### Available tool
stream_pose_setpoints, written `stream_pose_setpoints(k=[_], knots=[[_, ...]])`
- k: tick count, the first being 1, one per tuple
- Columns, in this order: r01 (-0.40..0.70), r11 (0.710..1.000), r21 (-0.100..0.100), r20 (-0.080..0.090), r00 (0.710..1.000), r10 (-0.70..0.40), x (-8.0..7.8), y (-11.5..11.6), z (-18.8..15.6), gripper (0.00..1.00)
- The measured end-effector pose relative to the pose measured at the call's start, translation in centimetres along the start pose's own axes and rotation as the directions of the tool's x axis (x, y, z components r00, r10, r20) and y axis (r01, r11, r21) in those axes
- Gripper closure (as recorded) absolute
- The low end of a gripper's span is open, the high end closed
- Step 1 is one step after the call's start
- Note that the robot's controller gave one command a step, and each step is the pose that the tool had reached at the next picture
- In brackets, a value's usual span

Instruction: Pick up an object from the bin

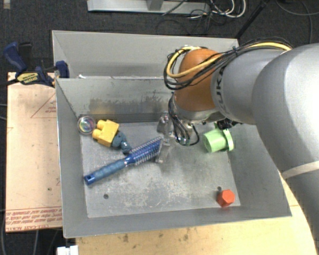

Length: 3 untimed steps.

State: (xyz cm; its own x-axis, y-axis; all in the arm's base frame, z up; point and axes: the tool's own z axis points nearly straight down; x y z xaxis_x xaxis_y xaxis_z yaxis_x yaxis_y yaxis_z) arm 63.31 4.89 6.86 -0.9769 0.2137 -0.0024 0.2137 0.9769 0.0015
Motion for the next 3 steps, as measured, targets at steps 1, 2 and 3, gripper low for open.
stream_pose_setpoints(k=[1, 2, 3], knots=[[0.001, 1.0, 0.0, 0.001, 1.0, -0.001, -0.1, 0.0, -0.2, 1.0], [-0.049, 0.999, -0.003, 0.01, 0.999, 0.049, -0.3, -0.6, -17.4, 1.0], [-0.048, 0.999, 0.0, 0.001, 0.999, 0.048, -0.1, -0.6, -16.9, 0.0]])
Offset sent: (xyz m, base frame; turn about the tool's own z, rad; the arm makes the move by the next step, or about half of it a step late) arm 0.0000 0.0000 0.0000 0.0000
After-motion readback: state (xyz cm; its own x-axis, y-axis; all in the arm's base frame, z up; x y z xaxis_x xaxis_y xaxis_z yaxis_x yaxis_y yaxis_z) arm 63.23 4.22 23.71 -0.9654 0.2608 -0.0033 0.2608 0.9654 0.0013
